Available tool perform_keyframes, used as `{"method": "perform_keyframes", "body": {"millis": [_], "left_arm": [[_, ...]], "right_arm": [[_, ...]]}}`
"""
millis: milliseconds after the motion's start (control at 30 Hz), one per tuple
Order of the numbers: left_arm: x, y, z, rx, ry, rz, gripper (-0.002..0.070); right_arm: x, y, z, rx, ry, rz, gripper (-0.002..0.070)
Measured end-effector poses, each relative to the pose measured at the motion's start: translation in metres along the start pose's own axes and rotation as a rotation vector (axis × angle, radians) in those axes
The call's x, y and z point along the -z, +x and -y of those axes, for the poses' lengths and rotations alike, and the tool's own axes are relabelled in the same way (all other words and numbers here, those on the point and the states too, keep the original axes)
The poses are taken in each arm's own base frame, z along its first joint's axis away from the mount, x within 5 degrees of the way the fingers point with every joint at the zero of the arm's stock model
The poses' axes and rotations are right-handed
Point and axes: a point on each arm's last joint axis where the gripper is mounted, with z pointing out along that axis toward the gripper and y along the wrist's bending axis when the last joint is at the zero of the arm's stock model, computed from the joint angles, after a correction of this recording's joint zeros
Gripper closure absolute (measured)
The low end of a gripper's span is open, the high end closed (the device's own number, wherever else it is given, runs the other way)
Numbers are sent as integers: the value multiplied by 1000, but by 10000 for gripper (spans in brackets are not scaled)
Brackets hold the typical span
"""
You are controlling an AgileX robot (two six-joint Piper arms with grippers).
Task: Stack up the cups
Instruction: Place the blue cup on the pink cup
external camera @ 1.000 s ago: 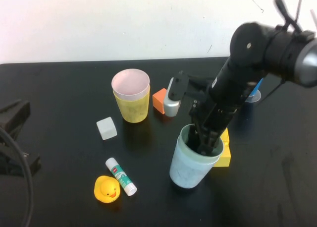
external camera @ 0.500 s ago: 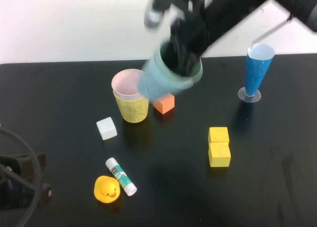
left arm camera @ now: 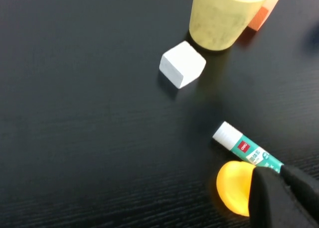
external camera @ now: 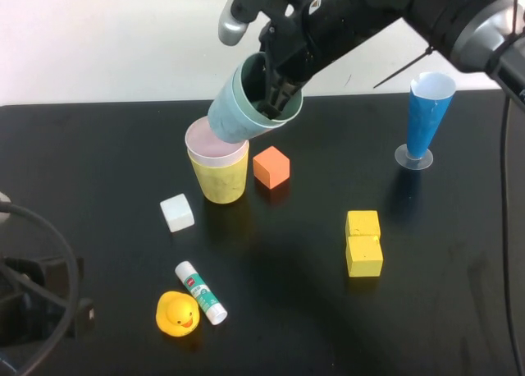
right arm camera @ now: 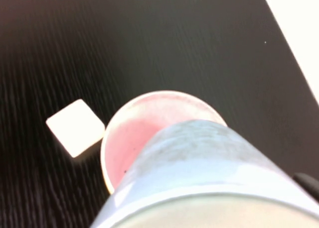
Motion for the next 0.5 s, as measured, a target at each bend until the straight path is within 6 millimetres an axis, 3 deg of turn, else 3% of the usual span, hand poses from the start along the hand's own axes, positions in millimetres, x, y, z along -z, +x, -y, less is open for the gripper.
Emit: {"method": "perform_keyframes", "body": {"millis": [500], "left_arm": [[-16, -3, -2, 10, -11, -13, 673]], "right_arm": [[-24, 5, -1, 59, -27, 31, 587]]}}
